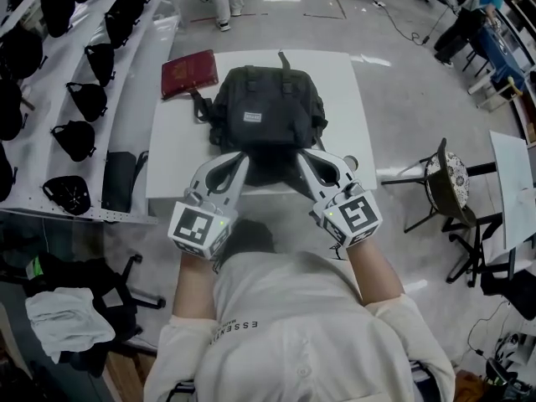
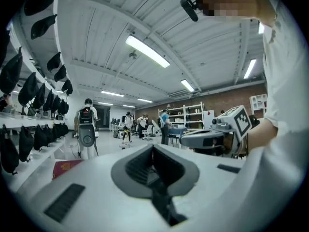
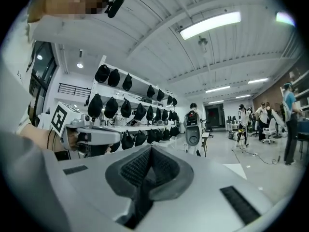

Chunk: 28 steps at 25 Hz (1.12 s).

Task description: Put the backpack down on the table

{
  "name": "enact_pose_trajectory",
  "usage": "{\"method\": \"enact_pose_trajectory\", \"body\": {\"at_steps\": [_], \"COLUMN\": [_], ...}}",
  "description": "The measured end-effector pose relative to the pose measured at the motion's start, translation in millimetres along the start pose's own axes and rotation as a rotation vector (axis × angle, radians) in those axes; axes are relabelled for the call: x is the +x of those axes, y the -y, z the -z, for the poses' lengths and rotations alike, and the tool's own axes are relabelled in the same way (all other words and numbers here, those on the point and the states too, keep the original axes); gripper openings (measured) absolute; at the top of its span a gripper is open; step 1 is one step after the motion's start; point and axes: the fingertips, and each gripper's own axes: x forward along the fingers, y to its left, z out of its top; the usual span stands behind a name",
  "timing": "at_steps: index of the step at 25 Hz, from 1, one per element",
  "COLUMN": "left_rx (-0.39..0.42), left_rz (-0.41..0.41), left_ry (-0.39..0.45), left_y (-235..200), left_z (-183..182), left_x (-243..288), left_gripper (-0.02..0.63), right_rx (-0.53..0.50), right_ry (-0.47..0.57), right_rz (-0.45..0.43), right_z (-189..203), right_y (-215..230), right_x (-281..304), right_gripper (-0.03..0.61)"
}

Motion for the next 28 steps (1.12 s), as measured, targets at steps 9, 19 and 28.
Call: {"method": "enact_pose_trajectory", "body": {"at_steps": [9,19,28], "left_rx": [-0.025,-0.022,-0.024], "left_rz": [-0.053,-0.045,-0.050], "left_ry": [-0.007,-0.018,-0.021], "left_y": [-20.4,-23.0,-25.2], "left_z": [-0.6,-4.5,-0.1], "left_x": [-4.4,-9.1,-12.7], "left_gripper": [0.003,0.003,0.003], "right_rx": [0.008,0.025,0.002], "right_ry": [0.011,0.054,0.047], "right_rz": [0.030,0.084,0.075], "right_z": [-4.3,-16.0,-13.8], "right_y": [3.9,10.6,2.4], "right_x": [4.9,6.0,6.5], "right_gripper": [0.014,0.014,0.014]}}
